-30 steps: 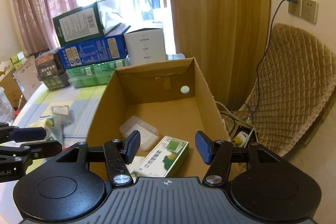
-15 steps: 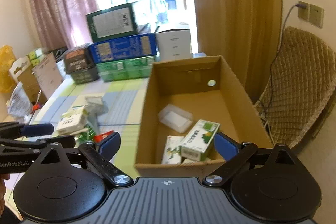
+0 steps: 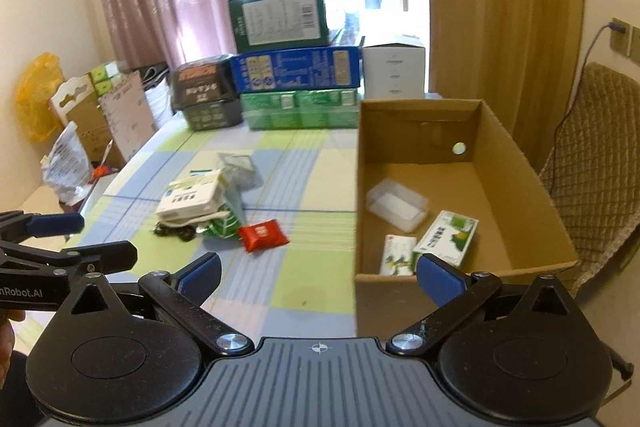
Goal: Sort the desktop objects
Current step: 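Move both tools back over the remaining items on the table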
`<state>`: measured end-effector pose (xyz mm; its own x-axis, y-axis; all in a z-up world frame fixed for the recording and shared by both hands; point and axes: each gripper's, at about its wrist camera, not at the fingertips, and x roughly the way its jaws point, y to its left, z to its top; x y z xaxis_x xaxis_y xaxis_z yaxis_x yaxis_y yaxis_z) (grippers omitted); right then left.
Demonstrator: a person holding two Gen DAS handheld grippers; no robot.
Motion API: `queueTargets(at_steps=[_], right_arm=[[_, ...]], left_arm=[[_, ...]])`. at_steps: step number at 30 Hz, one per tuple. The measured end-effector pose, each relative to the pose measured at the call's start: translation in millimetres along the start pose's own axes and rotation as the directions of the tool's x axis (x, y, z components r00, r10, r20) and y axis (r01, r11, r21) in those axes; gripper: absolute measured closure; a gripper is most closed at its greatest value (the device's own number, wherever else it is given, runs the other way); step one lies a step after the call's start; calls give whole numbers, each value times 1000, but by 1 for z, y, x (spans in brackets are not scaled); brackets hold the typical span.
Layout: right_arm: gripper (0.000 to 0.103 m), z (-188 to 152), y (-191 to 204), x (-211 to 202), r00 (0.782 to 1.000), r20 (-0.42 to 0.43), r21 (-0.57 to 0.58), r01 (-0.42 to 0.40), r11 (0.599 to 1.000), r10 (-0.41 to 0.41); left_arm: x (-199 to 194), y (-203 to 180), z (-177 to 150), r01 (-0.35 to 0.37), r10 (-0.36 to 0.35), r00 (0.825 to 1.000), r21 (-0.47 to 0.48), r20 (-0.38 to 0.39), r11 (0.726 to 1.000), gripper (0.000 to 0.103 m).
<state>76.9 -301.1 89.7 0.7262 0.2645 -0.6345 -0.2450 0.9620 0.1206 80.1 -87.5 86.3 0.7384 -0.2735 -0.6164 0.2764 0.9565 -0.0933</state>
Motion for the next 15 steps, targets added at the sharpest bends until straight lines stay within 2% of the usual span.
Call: queueTargets(at_steps=[4,15], right_arm=[[2,-4,9,1,1000,-4,-9,-14,1000,14],[2,-8,36,8,999,-15,-44,-49,998,49]], left_arm=[[-9,15,-9,-34,34,999,-3,4,999,2],[-20,59,-28,-109,109,994,-39,-20,993,2]])
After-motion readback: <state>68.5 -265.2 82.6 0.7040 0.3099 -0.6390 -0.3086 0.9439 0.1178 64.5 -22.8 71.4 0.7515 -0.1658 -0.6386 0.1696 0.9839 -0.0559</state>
